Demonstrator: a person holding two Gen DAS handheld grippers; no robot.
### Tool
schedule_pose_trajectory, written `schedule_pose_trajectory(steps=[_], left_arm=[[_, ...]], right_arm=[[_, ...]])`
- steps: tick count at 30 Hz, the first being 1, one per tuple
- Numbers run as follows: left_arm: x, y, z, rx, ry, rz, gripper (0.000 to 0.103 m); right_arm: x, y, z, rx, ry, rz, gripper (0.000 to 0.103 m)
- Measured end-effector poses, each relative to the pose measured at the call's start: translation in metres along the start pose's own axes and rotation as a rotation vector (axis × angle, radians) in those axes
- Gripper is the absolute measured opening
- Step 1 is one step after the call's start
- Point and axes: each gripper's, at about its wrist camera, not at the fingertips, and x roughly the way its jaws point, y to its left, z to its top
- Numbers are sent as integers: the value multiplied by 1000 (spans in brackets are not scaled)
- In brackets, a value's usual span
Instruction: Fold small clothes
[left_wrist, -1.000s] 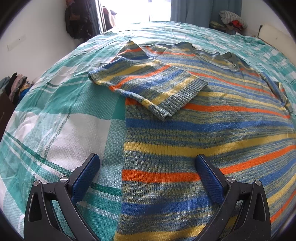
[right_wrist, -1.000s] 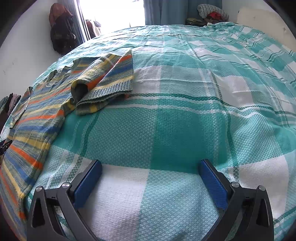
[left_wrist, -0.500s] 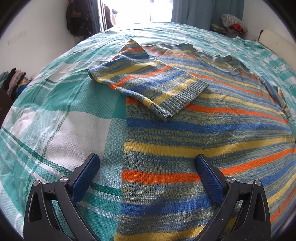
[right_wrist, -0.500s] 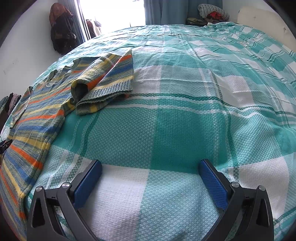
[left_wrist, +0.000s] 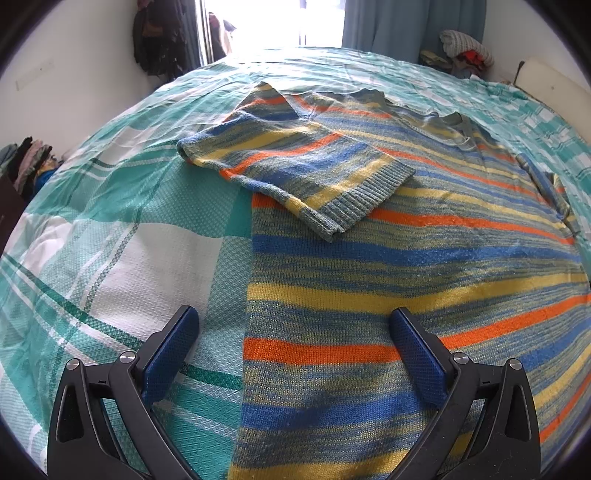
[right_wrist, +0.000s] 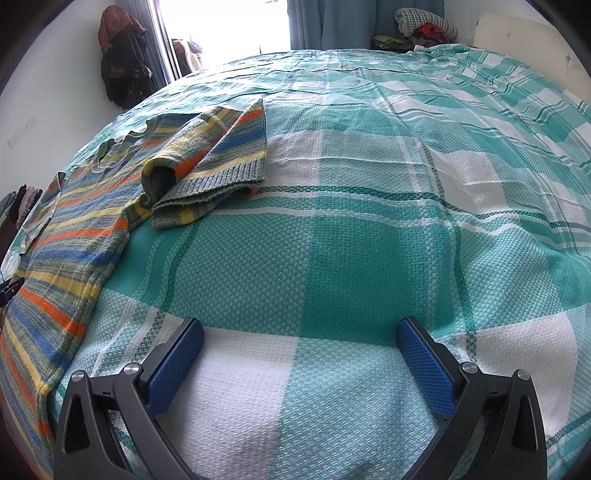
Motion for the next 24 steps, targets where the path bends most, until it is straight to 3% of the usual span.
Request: schedule_pose_trajectory(steps=[9, 13, 15, 16, 20, 22, 24], left_arm=[[-1, 2, 0, -10, 0, -15, 103], [-10, 2, 11, 4, 91, -72, 102], [-26, 1, 18, 27, 90, -138, 102], [-41, -4, 25, 79, 35, -180, 102], [-53, -35, 60, 325, -54, -186, 102], [-30, -55, 77, 461, -25, -159, 102], [6, -63, 86, 523, 67, -115, 101]], right_arm=[[2, 0, 2, 0, 5, -2, 103], [0, -1, 0, 6, -6, 9, 103], [1, 0, -1, 0, -13, 3, 103], [1, 1, -1, -4, -17, -2, 103], [3, 4, -2, -22, -26, -29, 103], [3, 6, -2, -28, -26, -38, 103], [3, 5, -2, -27, -27, -36, 103]])
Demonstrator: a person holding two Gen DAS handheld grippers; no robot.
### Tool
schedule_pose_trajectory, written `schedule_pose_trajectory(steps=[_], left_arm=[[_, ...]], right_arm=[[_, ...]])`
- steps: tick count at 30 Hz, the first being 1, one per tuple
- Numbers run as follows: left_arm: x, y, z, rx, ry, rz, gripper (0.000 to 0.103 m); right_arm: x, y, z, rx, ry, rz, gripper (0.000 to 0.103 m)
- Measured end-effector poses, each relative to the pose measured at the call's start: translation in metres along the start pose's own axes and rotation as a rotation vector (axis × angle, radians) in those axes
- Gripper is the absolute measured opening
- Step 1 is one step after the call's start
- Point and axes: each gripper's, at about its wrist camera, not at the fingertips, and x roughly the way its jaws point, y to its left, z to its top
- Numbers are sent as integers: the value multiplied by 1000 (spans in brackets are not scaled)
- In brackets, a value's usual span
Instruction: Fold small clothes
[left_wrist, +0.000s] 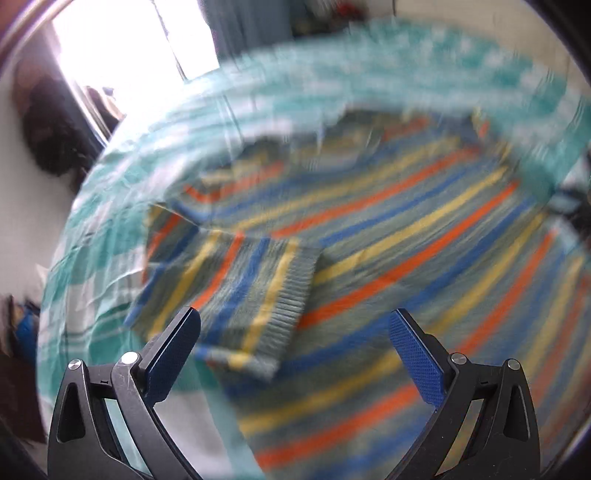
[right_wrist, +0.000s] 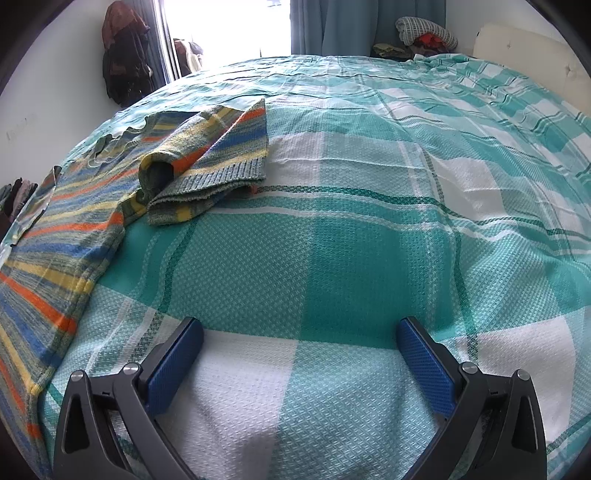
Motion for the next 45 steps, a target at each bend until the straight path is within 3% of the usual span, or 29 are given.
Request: schedule_pose_trajectory(steps=[2, 3, 4, 5, 6, 8, 10, 14, 16, 20, 24, 27, 28, 29, 31, 32, 39, 45], left_arm=[[38, 12, 3, -35, 115, -53, 89], [42, 18, 2, -68, 116, -97, 86], [41, 25, 3, -109, 99, -130, 72], [37, 34, 6, -143, 83, -138, 31], [35, 41, 8, -169, 82, -143, 8], [22, 74, 12, -275, 52, -176, 4], [3, 110, 11, -360, -6, -151, 3], [-30, 223, -21, -686, -99, -68, 3], [-25, 270, -47, -821, -70, 8, 3], [0, 303, -95, -961, 16, 83, 2], [30, 299, -111, -967, 95, 133, 2], [38, 299, -121, -953, 155, 160, 12], [37, 294, -121, -941, 162, 173, 27], [32, 289, -120, -933, 152, 172, 52], [7, 274, -120, -906, 92, 186, 78], [-7, 265, -121, -893, 67, 200, 84], [-75, 203, -135, -878, 25, 324, 93], [-102, 158, -143, -939, 82, 400, 93]], right_arm=[[0, 1, 0, 1, 0, 2, 103], [0, 1, 0, 1, -1, 2, 103], [0, 1, 0, 1, 0, 2, 103], [0, 1, 0, 1, 0, 2, 103], [0, 1, 0, 1, -1, 2, 103], [0, 1, 0, 1, -1, 2, 103], [0, 1, 0, 1, 0, 2, 103], [0, 1, 0, -1, 0, -1, 103], [0, 1, 0, -3, -1, -4, 103], [1, 1, 1, -7, 0, -9, 103], [2, 1, 1, -9, 1, -11, 103], [2, 1, 1, -11, -2, -15, 103], [2, 1, 1, -12, -2, -17, 103], [2, 2, 1, -14, 0, -19, 103], [-1, 3, 3, -15, 7, -25, 103], [-1, 4, 3, -18, 7, -26, 103], [0, 0, 4, -2, 15, -3, 103], [0, 1, 4, -1, 14, -1, 103]])
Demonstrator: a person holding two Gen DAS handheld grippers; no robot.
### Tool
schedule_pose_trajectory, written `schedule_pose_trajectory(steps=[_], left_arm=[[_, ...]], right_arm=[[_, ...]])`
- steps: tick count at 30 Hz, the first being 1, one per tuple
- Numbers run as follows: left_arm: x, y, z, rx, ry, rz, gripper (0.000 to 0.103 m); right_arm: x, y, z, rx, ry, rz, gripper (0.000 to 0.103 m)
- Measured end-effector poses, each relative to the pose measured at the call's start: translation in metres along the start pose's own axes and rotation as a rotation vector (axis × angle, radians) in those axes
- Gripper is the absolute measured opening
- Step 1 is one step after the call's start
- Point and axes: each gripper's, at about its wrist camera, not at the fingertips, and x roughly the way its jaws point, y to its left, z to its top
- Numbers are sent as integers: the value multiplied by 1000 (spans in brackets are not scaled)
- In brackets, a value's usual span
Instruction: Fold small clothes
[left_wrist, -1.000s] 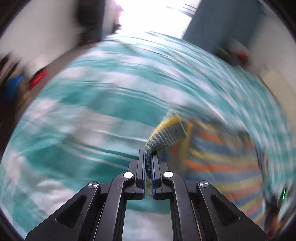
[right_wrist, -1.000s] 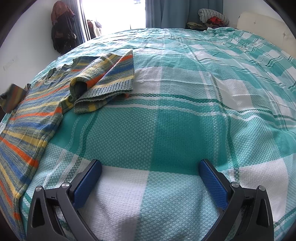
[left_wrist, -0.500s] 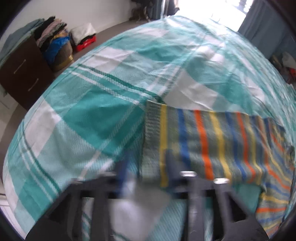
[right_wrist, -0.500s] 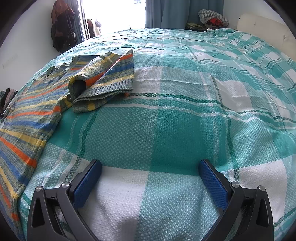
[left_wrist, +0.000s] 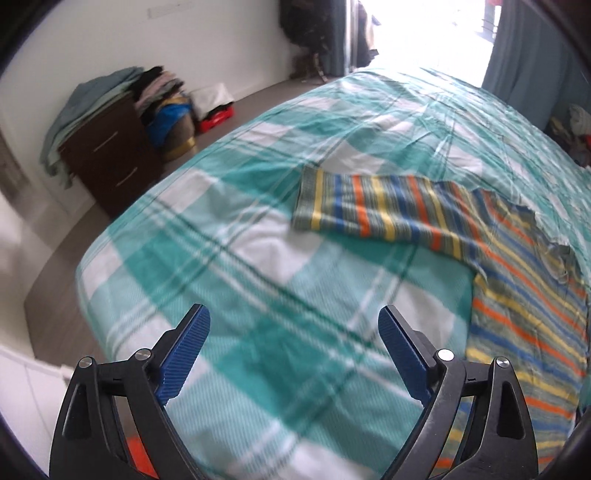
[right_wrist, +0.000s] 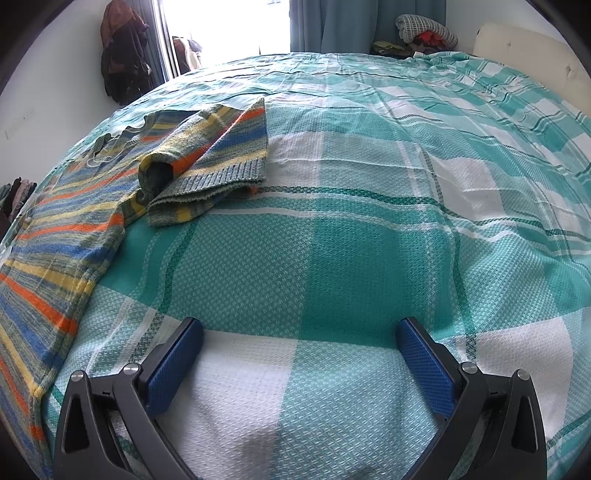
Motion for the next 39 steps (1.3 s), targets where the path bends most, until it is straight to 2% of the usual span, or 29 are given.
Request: schedule_pose_trajectory(steps=[4, 8, 19, 24, 34, 39], left_arm=[[-11, -13, -8, -31, 20, 40, 93], [-17, -34, -13, 2, 25, 62, 93], [-12, -71, -15, 69, 44, 17, 93], [-16, -73, -18, 62, 36, 7, 93], [-21, -68, -22, 59, 37, 34, 93], [-20, -73, -25, 90, 38, 42, 93]], right_arm=[[0, 0, 0, 0, 0, 0, 103], [0, 0, 0, 0, 1, 0, 103], [2, 1, -1, -3, 4, 3, 103], [2, 1, -1, -3, 5, 3, 103], [2, 1, -1, -3, 5, 3, 103], [2, 1, -1, -3, 5, 3, 103]])
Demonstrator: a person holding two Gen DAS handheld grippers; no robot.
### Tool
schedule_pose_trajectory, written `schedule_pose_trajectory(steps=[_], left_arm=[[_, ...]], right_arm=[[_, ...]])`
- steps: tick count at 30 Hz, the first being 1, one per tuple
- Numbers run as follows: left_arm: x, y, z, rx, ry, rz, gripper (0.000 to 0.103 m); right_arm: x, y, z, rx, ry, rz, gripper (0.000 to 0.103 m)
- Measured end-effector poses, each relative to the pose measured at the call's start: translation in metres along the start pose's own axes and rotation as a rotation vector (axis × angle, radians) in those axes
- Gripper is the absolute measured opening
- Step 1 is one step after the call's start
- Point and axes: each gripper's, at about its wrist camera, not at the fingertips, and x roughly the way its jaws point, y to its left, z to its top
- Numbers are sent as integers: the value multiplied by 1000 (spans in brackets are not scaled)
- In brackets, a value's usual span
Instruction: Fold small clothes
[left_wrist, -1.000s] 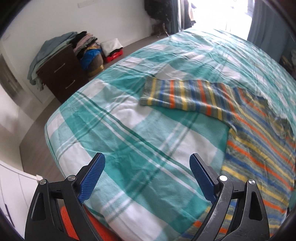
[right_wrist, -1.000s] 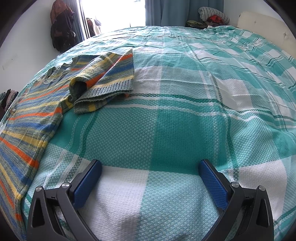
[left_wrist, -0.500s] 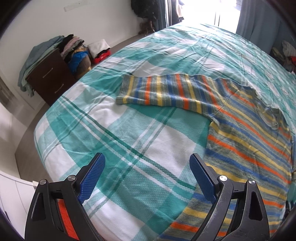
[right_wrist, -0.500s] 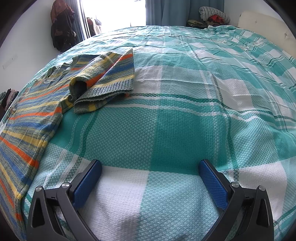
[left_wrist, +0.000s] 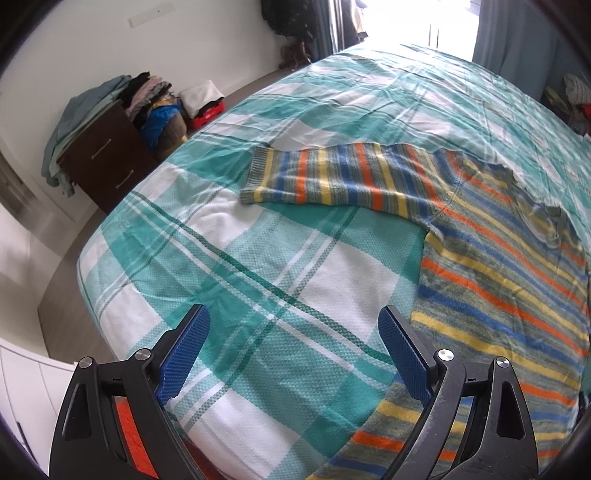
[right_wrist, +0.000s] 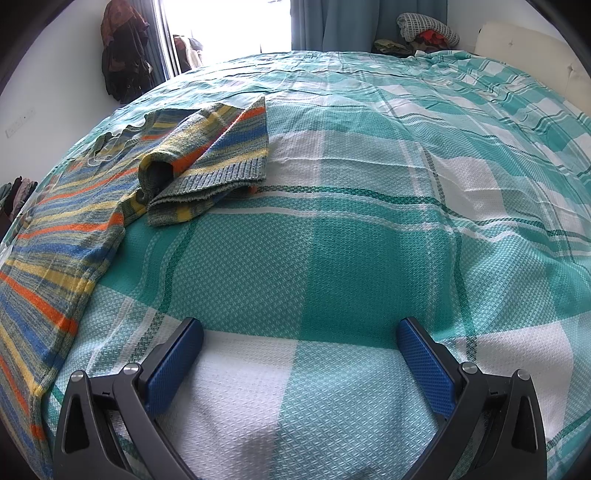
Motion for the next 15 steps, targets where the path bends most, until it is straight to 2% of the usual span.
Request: schedule_pose_trajectory(steps=[7, 15], left_arm=[[-1, -13, -5, 51, 7, -3, 93], [-2, -12, -7, 46, 7, -4, 93]], right_arm=[[0, 0, 0, 0, 0, 0, 103], [0, 0, 0, 0, 0, 0, 103]])
